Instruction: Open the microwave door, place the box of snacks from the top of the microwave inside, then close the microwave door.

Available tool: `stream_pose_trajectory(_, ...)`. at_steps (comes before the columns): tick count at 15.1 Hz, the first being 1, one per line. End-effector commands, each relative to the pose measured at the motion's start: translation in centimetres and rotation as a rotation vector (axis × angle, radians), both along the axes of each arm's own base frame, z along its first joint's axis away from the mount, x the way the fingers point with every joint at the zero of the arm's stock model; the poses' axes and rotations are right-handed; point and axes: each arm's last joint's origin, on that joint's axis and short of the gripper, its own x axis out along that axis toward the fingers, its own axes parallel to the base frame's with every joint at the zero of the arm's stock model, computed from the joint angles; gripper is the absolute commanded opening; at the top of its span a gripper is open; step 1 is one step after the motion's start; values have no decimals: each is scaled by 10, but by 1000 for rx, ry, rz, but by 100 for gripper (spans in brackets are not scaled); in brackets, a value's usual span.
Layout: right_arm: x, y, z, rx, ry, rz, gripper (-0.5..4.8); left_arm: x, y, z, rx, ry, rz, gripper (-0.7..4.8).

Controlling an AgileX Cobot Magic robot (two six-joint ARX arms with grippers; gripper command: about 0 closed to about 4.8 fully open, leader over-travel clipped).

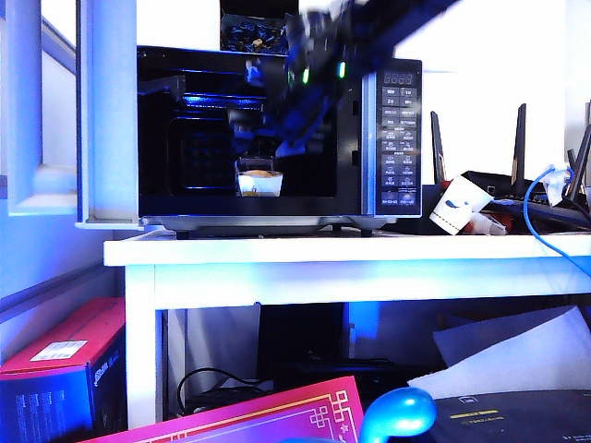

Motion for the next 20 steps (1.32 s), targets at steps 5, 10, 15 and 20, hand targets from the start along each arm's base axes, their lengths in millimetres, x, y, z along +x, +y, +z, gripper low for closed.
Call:
stream_pose_trajectory(5,-30,-19,46,-73,99,-3,479,-2,1,5,-8,-27,-1,-6)
stream_pose_trajectory(10,-43,-24,28,-169,323,45,261,-2,1,5,-8,-27,-1,-6)
stream_pose_trajectory(15,-33,-18,14,-145,304,54,176,-2,0,6,-10,-34,-1,-6)
stream_pose_trajectory(20,-18,-3,-13,-123,257,63,138,-2,0,6,-9,-35,-2,-6)
